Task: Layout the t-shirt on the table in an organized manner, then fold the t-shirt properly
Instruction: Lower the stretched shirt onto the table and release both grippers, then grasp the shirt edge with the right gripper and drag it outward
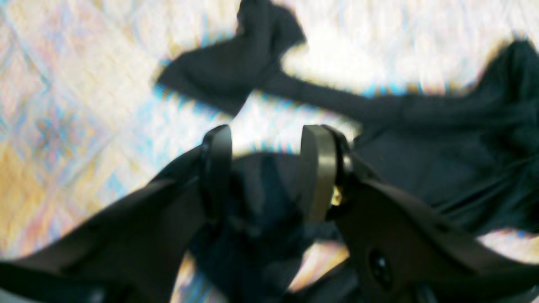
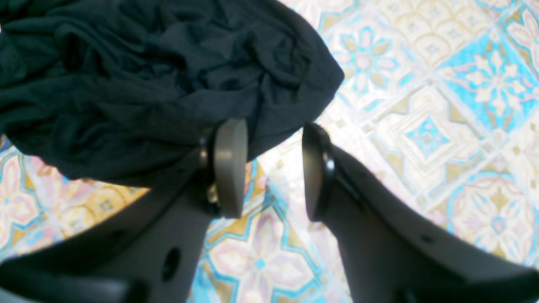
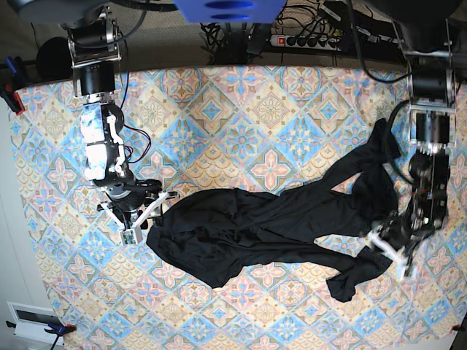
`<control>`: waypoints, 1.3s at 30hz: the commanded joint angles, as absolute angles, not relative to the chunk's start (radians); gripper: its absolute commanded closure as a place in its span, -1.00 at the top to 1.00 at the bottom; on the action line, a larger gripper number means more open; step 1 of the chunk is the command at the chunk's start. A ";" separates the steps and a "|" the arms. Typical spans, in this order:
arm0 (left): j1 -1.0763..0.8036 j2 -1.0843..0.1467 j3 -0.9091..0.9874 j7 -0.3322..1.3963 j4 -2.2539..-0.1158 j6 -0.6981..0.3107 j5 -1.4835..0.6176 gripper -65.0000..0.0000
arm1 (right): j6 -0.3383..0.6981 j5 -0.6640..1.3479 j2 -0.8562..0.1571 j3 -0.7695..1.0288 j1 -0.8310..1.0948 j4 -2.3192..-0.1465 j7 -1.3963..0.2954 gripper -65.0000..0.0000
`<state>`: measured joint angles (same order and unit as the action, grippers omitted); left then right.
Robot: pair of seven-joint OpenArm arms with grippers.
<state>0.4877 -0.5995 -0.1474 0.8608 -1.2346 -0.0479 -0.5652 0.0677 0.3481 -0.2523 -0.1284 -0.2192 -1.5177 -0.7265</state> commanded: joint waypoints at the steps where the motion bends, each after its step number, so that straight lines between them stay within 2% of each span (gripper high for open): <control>1: 0.487 -0.619 -0.127 0.842 -1.245 -0.050 -0.564 -0.18 | 0.070 0.355 -0.259 -0.124 -0.246 -1.537 -0.707 -0.35; 9: 0.341 -0.591 -0.085 0.704 -1.234 -0.044 -0.507 -0.17 | 0.070 0.355 -0.259 -0.160 -0.248 -1.535 -0.705 -0.35; 18: 0.446 -0.443 -0.076 0.664 -0.977 -0.045 -0.404 -0.19 | 0.070 0.355 -0.259 -0.193 -0.246 -1.537 -0.704 -0.36; 19: 0.447 -0.440 -0.076 0.638 -0.977 -0.045 -0.406 -0.23 | 0.070 0.355 -0.259 -0.193 -0.246 -1.537 -0.704 -0.36; 21: 0.453 -0.440 -0.074 0.591 -0.981 -0.044 -0.412 -0.45 | 0.070 0.355 -0.259 -0.193 -0.246 -1.538 -0.705 -0.36; 24: 0.504 -0.441 -0.036 0.547 -0.981 -0.042 -0.412 -0.99 | 0.070 0.355 -0.259 -0.193 -0.246 -1.538 -0.705 -0.36; 29: 0.615 -0.470 0.182 0.544 -0.974 -0.021 -0.400 -0.99 | 0.070 0.355 -0.259 -0.193 -0.203 -1.540 -0.705 -0.36; 34: 0.760 -0.524 0.191 0.538 -0.903 -0.021 -0.384 -1.00 | 0.070 0.355 -0.259 -0.211 -0.177 -1.540 -0.707 -0.35; 39: 0.908 -0.559 0.193 0.407 -0.734 -0.019 -0.278 -0.99 | 0.070 0.355 -0.259 -0.280 -0.177 -1.540 -0.707 -0.35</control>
<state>0.8673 -0.5220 0.1860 0.4442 -0.7120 -0.0376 -0.2855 0.0700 0.3489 -0.2489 -0.2852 -0.1631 -1.5223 -0.7216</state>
